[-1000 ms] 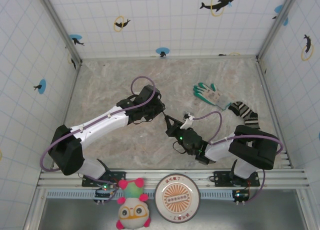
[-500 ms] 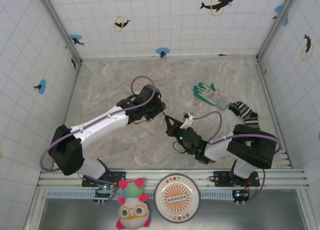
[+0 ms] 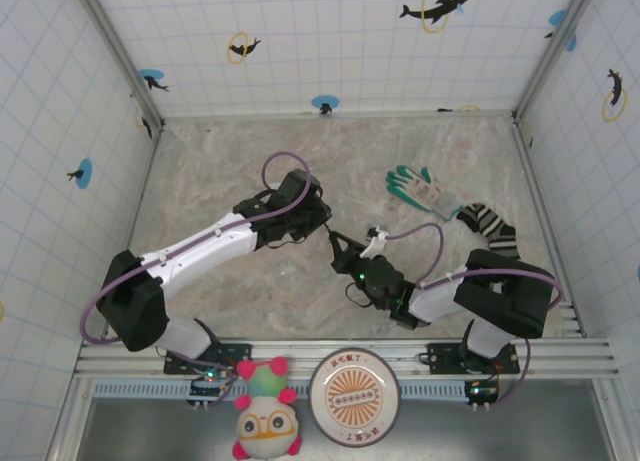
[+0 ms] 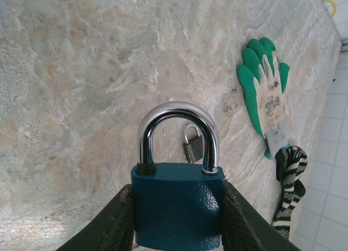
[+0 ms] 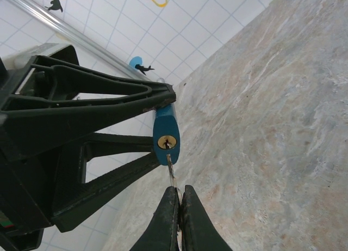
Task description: Unlock with the key
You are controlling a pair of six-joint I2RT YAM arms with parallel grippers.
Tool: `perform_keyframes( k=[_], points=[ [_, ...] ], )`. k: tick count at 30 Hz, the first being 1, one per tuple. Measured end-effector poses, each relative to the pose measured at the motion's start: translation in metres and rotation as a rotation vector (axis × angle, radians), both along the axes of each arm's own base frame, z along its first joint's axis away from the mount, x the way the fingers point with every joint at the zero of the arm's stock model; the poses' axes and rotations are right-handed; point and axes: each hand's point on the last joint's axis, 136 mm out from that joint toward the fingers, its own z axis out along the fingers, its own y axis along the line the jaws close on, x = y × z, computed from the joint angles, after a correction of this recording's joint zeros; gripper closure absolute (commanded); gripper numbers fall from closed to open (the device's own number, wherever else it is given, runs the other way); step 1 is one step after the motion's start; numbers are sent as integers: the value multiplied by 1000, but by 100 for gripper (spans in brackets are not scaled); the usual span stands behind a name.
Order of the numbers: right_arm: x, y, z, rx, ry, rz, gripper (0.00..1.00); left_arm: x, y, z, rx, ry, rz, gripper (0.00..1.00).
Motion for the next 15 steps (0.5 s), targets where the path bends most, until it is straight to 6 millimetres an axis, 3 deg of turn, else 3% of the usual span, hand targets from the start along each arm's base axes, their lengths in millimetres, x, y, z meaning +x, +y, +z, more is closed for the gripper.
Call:
perform_keyframes(
  k=[15],
  points=[
    [3,-4,0,-20,-15,-24,100,-1,0,-1,0,4,-2,76]
  ],
)
